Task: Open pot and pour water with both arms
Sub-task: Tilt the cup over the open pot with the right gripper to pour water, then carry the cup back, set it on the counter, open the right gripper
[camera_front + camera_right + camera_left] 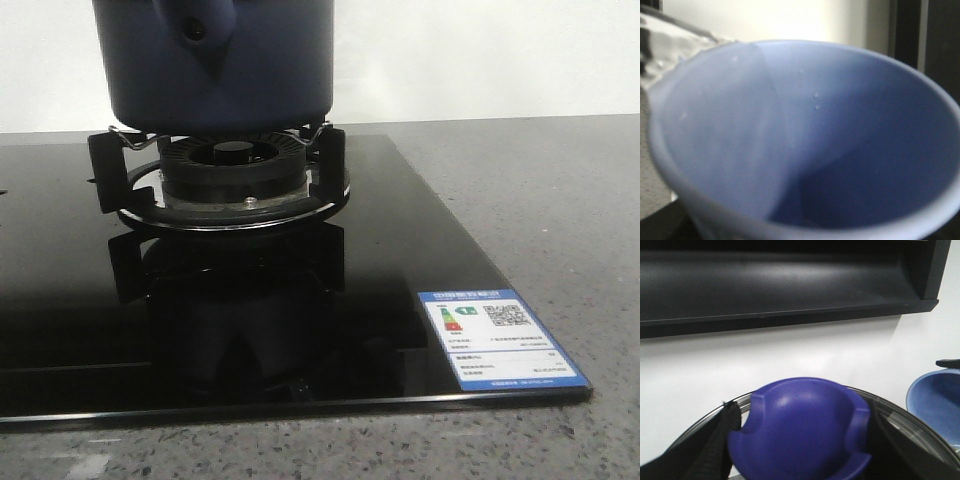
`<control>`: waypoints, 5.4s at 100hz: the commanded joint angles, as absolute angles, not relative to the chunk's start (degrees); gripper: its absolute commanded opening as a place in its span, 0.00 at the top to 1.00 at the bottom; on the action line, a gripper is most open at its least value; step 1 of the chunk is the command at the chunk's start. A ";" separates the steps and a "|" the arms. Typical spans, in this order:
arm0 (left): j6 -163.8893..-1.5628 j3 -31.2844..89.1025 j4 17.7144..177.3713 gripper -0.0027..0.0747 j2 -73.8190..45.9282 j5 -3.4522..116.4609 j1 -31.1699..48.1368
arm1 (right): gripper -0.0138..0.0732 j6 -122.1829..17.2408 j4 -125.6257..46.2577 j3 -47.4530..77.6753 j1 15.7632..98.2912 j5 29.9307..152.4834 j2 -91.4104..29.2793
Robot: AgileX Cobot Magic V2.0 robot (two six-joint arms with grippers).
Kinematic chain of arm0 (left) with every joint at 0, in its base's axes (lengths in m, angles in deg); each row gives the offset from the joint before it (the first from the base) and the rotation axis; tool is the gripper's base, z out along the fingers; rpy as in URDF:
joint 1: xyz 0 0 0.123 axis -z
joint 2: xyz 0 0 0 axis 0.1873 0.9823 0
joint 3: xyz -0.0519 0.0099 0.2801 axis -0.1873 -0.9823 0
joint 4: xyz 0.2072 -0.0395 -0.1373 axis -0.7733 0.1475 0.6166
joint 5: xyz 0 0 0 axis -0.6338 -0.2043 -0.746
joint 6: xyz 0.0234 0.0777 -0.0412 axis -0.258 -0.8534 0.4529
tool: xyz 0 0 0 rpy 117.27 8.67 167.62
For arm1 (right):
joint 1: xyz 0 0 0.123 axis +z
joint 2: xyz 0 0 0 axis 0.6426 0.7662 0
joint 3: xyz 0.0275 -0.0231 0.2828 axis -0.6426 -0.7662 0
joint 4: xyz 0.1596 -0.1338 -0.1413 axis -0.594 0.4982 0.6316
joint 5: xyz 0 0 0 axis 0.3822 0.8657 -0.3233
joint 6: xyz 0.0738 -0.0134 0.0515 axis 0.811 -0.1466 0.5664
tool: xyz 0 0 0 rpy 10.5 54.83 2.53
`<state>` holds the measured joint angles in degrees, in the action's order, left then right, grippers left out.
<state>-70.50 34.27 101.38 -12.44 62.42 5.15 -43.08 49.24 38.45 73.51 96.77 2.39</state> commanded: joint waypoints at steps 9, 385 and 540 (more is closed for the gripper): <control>-70.45 36.52 102.18 0.56 -13.40 67.74 4.99 | 0.54 -43.30 55.69 40.76 73.59 94.03 -0.38; -70.45 36.52 102.18 0.56 -13.40 66.83 4.99 | 0.54 -7.39 14.62 -8.60 24.90 18.60 4.67; -70.45 36.52 102.18 0.56 -13.40 66.83 4.99 | 0.10 1.33 23.16 -13.05 24.90 42.15 -12.36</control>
<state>-70.50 34.27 101.38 -12.44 61.25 5.15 0.97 23.77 -14.06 25.25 45.03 -10.48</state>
